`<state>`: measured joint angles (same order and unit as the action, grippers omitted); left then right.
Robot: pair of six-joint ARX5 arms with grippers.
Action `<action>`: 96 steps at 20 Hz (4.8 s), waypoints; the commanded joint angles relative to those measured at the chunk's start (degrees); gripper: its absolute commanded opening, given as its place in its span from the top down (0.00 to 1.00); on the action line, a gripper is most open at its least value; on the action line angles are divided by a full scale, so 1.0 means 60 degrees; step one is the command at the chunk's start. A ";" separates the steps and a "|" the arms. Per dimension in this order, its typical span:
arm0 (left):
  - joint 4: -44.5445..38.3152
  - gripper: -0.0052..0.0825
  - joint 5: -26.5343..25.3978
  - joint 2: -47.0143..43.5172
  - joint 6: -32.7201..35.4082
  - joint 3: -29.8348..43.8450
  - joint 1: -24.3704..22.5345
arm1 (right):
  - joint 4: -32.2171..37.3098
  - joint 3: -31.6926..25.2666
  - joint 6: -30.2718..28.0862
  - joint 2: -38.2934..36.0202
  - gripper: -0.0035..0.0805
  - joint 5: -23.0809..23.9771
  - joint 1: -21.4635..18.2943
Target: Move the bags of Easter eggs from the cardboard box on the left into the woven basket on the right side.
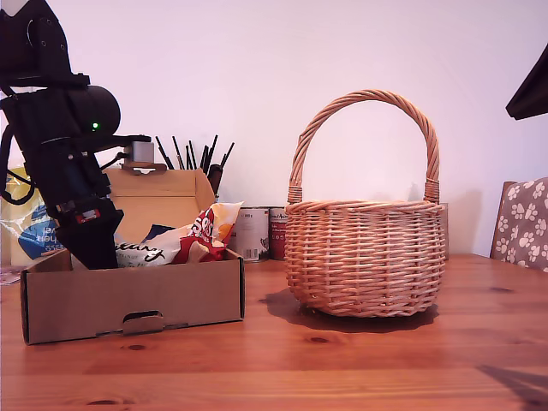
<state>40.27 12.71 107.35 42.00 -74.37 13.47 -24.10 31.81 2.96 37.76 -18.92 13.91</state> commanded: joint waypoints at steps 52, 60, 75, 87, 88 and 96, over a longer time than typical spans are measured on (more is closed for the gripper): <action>-0.0153 0.62 0.0091 0.0976 -0.1851 0.0033 -0.0120 | 0.0095 -0.0175 0.0007 -0.0007 0.97 -0.0004 -0.0007; -0.0066 0.90 0.0590 0.0718 -0.1851 0.0033 -0.0120 | 0.0066 -0.0175 0.0007 -0.0007 0.97 0.0000 -0.0007; -0.0561 0.97 0.2455 -0.2102 -0.2368 0.0033 -0.0288 | 0.0033 -0.0175 0.0011 -0.0007 0.97 0.0000 -0.0007; -0.5883 0.97 0.4513 -0.2062 -0.4513 0.0033 0.2368 | 0.0033 -0.0175 0.0011 -0.0007 0.97 0.0000 -0.0007; -0.6280 0.97 0.4255 -0.1989 -0.4510 0.0033 0.2619 | 0.0036 -0.0175 0.0011 -0.0007 0.97 0.0000 -0.0007; -0.9493 0.97 0.2273 -0.0353 -0.4200 0.0033 0.4189 | 0.0036 -0.0175 0.0007 -0.0007 0.97 0.0000 -0.0007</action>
<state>-15.31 27.03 103.88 15.92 -74.94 38.39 -24.10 31.81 2.96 37.76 -18.94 13.91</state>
